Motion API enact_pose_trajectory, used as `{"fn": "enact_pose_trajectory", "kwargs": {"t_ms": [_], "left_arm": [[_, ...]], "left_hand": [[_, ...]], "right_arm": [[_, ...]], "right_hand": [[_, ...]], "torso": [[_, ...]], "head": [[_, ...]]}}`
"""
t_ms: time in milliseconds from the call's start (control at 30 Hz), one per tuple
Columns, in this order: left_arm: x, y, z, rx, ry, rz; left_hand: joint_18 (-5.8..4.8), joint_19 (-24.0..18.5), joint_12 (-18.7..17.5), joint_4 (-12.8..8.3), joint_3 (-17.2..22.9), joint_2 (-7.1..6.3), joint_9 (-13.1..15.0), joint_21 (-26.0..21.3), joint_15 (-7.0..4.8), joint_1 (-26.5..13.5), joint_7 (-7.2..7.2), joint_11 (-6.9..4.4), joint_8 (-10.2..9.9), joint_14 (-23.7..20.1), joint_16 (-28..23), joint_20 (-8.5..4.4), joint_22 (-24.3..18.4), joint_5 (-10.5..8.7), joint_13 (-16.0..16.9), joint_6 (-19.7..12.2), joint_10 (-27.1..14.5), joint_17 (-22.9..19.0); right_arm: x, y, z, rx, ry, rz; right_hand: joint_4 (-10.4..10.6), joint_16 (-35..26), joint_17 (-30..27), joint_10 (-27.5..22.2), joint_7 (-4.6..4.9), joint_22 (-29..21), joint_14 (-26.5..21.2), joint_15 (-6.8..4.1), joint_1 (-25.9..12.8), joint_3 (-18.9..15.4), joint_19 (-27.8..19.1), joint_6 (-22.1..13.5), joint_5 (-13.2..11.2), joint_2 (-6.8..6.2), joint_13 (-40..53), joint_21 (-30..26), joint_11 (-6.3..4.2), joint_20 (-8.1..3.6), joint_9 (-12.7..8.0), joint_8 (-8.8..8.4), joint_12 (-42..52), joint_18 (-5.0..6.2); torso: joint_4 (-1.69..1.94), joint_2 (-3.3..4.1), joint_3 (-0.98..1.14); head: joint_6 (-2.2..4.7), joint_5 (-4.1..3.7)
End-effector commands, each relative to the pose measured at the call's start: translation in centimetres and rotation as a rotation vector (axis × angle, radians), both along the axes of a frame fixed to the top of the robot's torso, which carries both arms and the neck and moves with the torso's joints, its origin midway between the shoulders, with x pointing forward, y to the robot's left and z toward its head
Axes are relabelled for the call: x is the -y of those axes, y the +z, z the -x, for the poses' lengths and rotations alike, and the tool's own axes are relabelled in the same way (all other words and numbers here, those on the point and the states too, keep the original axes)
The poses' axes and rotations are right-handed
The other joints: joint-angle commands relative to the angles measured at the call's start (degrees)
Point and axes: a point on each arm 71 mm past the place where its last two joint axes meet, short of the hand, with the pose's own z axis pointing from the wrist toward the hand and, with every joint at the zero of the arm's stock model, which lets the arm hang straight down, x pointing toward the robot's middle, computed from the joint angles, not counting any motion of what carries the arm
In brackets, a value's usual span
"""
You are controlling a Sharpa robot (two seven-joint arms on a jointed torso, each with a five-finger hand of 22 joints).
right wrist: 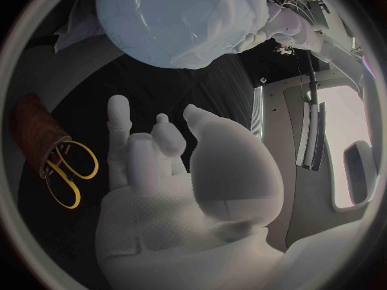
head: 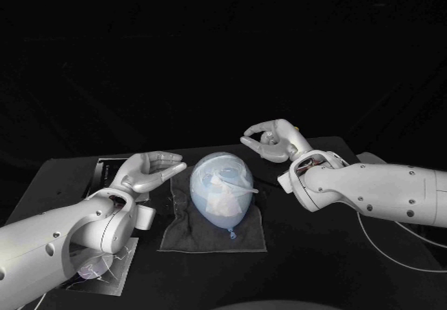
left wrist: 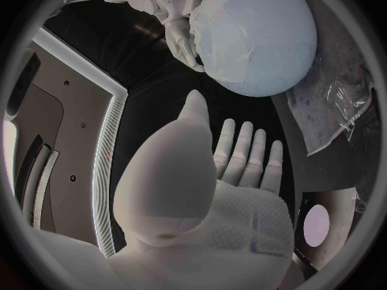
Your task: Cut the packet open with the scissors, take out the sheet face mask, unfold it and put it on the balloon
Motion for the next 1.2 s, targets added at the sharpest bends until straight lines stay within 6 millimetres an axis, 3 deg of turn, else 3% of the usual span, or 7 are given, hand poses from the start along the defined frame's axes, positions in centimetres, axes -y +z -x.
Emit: {"fn": "enact_pose_trajectory", "kwargs": {"t_ms": [33,133,300,467,633,900,1200], "left_arm": [[0.9,0.9,-0.7,0.032,-0.088,-0.027],[1.5,1.4,-1.4,0.039,-0.124,-0.058],[2.7,2.4,-2.7,0.053,-0.197,-0.127],[4.2,3.2,-3.8,0.073,-0.26,-0.192],[5.9,3.5,-4.1,0.106,-0.325,-0.245],[8.1,3.6,-4.3,0.147,-0.359,-0.292],[9.4,3.6,-4.5,0.15,-0.354,-0.32]], "left_hand": [[-1.15,-1.1,-2.2,0.1,-0.1,-1.29,-0.2,-1.0,0.39,-0.1,1.69,0.37,-0.8,-0.5,-3.2,0.02,-0.7,0.0,0.0,-0.6,0.5,-0.8],[-1.15,-1.7,-3.7,0.2,-0.6,-2.32,-0.5,-1.6,0.44,-0.3,2.13,0.21,-1.4,-1.8,-5.9,0.03,-1.1,0.03,-0.1,-1.0,0.4,-1.4],[-1.15,-2.7,-6.6,0.4,-2.7,-4.31,-0.7,-2.6,0.71,-0.8,2.39,-0.33,-2.2,-6.4,-11.8,0.06,-1.8,0.16,0.0,-1.8,-0.4,-2.2],[-1.18,-5.0,-10.0,0.4,-5.7,-6.5,-1.8,-3.8,1.03,-2.1,0.47,-1.4,-5.7,-8.7,-15.0,0.07,-2.7,0.36,-0.2,-7.0,-4.0,-2.5],[-1.19,-8.7,-12.5,0.5,-7.4,-7.97,-2.0,-5.5,1.97,-3.3,-0.46,-3.03,-6.6,-10.2,-16.7,0.1,-3.7,0.53,-0.5,-8.1,-7.6,-2.6],[-1.19,-10.6,-14.2,0.5,-8.6,-8.9,-2.2,-6.2,2.04,-5.9,-0.97,-3.67,-7.8,-11.5,-18.0,0.12,-4.2,0.49,-0.6,-9.7,-9.9,-2.7],[-1.18,-11.5,-16.5,0.5,-9.1,-9.35,-2.7,-6.6,1.54,-12.2,-1.06,-4.32,-9.3,-15.0,-20.5,0.13,-4.5,0.23,-1.0,-12.2,-15.0,-3.1]], "right_arm": [[0.5,0.3,0.8,0.022,0.022,-0.044],[0.8,0.4,1.6,0.021,0.047,-0.047],[1.1,0.2,3.3,0.025,0.113,-0.037],[1.0,-0.7,4.9,0.016,0.166,-0.035],[1.2,-1.5,6.0,0.018,0.189,-0.035],[1.6,-1.9,7.1,0.03,0.199,-0.034],[1.7,-2.2,7.9,0.042,0.202,-0.038]], "right_hand": [[-0.3,-9.6,-11.7,-6.2,0.25,-2.7,-6.9,0.34,2.7,-0.8,-2.2,0.6,0.2,-0.23,-10.3,-3.8,0.13,0.45,-0.2,0.08,-13.6,0.17],[-0.6,-18.6,-20.9,-7.3,0.46,-5.5,-12.6,0.79,5.5,-0.6,-3.7,1.0,0.2,-0.5,-16.5,-7.3,0.4,1.0,-0.7,0.09,-18.5,0.22],[-1.1,-27.3,-25.1,-7.3,0.63,-10.2,-15.0,1.44,9.3,1.8,-5.1,1.7,0.1,-1.55,-28.1,-12.6,1.09,1.95,-2.2,-0.14,-27.5,0.21],[-0.6,-39.9,-31.0,-5.4,1.56,-16.5,-15.9,2.88,10.8,4.2,-5.7,2.7,0.0,-2.72,-43.0,-18.7,2.11,3.4,-3.8,-0.98,-38.2,0.18],[-0.6,-48.9,-35.1,-4.4,2.37,-20.9,-17.2,4.37,10.9,5.0,-7.0,2.6,0.2,-3.43,-50.3,-23.0,2.91,4.84,-4.9,-1.73,-42.3,0.21],[-0.5,-58.9,-39.9,-6.0,3.28,-27.1,-21.2,6.83,9.7,3.2,-10.0,0.9,0.1,-4.55,-58.1,-28.4,4.65,7.3,-6.8,-2.02,-44.8,0.14],[-1.3,-65.6,-45.0,-10.8,4.31,-34.8,-25.5,9.11,9.1,-2.7,-16.1,-0.4,0.2,-3.35,-62.7,-28.4,6.34,9.61,-9.1,-1.79,-44.9,0.22]], "torso": [[0.02,-0.01,-0.03],[-0.05,-0.05,-0.07],[0.02,-0.1,-0.09],[-0.01,-0.14,-0.07],[-0.07,-0.1,-0.09],[-0.01,-0.06,-0.06],[-0.08,0.02,-0.03]], "head": [[-0.06,0.1],[-0.09,0.52],[0.0,0.93],[0.15,1.31],[0.36,1.55],[0.52,1.57],[1.16,2.0]]}}
